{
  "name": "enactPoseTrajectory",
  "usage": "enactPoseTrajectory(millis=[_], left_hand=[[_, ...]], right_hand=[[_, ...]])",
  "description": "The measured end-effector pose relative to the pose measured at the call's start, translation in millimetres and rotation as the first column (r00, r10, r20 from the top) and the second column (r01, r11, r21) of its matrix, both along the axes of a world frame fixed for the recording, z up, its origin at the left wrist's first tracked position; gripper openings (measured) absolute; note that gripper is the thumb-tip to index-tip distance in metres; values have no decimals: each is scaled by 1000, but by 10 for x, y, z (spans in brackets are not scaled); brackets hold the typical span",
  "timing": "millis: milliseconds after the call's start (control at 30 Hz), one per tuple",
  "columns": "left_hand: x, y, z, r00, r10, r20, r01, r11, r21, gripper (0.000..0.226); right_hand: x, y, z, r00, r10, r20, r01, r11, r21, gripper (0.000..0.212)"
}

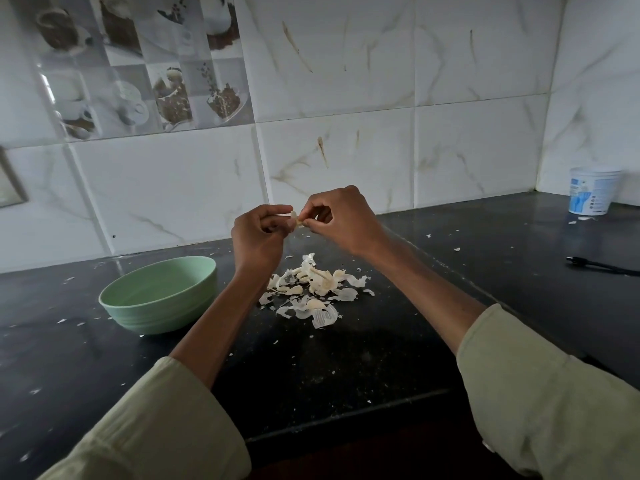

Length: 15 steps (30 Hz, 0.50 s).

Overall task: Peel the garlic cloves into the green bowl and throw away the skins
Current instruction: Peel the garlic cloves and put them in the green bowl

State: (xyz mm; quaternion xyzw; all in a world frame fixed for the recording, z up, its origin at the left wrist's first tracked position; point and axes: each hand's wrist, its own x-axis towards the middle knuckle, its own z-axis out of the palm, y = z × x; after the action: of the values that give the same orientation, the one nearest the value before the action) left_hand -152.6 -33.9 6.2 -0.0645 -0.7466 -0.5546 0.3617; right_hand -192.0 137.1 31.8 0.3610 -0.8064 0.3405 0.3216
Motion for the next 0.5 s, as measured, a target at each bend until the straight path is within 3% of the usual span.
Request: enactPoseTrajectory(millis=[233,500], left_hand=[[21,16,16,1000,-1,13,1,999,-32,23],[36,21,20,993,-106,48,104,993,52,25]], right_hand=[[14,-7,-10,999,11,31,-9,999,-51,11],[29,-22,-67,998,32,57,-23,988,-155,7]])
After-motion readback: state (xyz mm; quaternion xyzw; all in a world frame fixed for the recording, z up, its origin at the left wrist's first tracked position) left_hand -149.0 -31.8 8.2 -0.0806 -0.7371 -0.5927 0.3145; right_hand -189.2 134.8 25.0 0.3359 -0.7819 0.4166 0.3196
